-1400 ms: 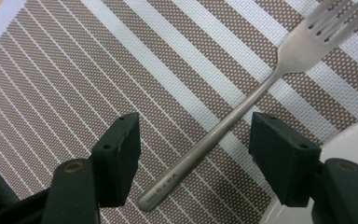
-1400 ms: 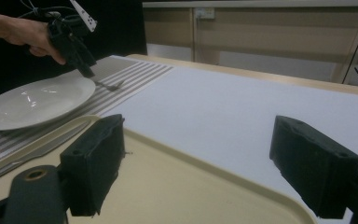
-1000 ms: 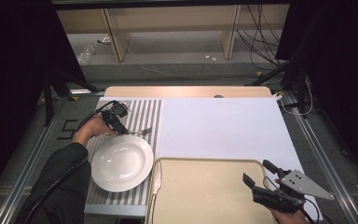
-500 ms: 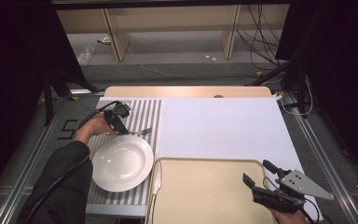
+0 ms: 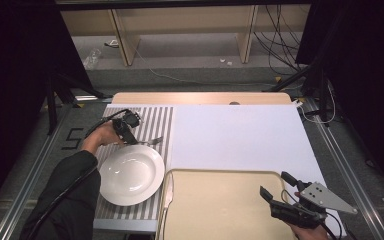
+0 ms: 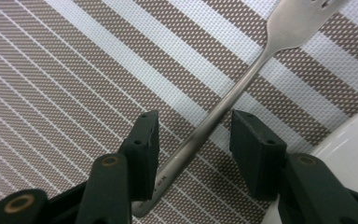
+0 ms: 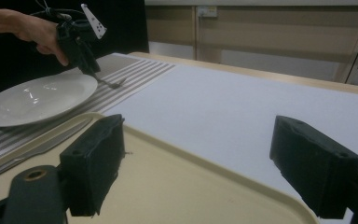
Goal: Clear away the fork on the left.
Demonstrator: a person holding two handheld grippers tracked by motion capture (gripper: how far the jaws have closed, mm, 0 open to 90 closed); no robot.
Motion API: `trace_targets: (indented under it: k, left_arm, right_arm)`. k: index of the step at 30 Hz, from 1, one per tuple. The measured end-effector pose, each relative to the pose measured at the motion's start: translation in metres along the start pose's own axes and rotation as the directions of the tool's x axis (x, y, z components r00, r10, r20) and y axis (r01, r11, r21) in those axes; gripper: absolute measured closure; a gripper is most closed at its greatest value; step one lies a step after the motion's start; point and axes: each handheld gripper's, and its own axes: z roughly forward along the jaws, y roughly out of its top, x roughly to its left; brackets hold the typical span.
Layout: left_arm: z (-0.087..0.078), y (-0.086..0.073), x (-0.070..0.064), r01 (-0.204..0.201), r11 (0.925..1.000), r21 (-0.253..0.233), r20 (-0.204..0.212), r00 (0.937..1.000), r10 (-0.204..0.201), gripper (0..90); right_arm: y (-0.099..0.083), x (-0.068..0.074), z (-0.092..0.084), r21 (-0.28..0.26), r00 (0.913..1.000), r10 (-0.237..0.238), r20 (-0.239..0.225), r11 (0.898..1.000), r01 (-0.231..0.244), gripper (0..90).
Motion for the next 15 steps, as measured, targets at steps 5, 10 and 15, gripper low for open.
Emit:
trace_targets:
  k: [5, 10, 15]
  left_arm:
    - [0.0032, 0.0008, -0.0002, -0.011, 0.9997, 0.02, 0.001, 0.9999, 0.011, 55.3]
    - [0.0058, 0.0022, -0.0024, -0.025, 0.9991, 0.035, 0.003, 0.9997, 0.025, 57.9]
    - [0.0071, 0.0038, -0.0031, -0.027, 0.9988, 0.041, 0.003, 0.9996, 0.027, 60.1]
  right_arm:
    - [0.0001, -0.0001, -0.0005, 0.001, 1.0, 0.002, 0.001, 1.0, -0.002, 18.7]
    - [-0.0002, -0.0002, 0.0004, -0.001, 1.0, 0.001, 0.0, 1.0, -0.001, 18.7]
    - [0.0, -0.0002, -0.0005, 0.006, 1.0, -0.002, 0.0, 1.0, 0.002, 18.7]
